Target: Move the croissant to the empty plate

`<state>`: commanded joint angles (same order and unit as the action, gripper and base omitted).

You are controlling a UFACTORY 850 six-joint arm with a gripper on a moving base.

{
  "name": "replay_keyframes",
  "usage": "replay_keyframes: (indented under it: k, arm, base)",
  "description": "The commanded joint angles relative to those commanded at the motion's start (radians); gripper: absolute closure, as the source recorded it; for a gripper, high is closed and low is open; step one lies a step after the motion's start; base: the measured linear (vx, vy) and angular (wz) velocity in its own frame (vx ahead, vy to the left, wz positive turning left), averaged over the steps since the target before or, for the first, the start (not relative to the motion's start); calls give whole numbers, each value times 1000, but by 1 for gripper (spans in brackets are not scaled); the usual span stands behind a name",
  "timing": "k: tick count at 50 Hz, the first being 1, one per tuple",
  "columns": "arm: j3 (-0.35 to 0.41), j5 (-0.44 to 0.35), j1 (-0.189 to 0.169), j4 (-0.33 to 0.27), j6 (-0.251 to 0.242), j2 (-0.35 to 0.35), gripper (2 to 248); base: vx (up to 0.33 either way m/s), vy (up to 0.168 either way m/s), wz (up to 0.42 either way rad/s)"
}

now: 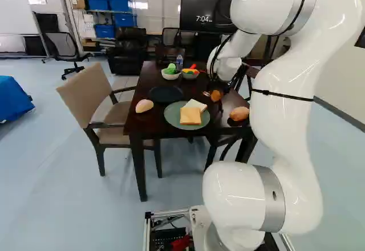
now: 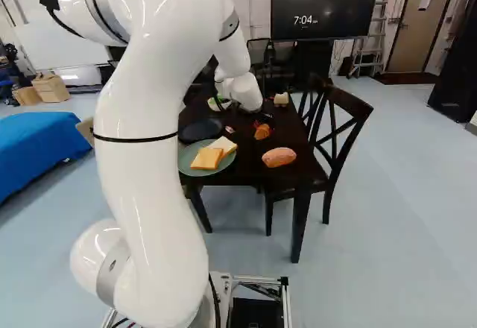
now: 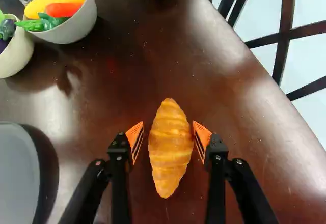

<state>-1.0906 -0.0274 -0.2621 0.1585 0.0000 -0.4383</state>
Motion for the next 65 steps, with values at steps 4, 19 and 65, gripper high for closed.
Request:
replay_keyframes:
  k: [4,19,65]
  arm:
    - [-3,0,0,0,0,-9,98]
    - [-3,0,0,0,0,-9,98]
    - [-9,3,5,0,0,19,124]
  base:
    - [0,0,0]
    - [0,0,0]
    - [0,0,0]
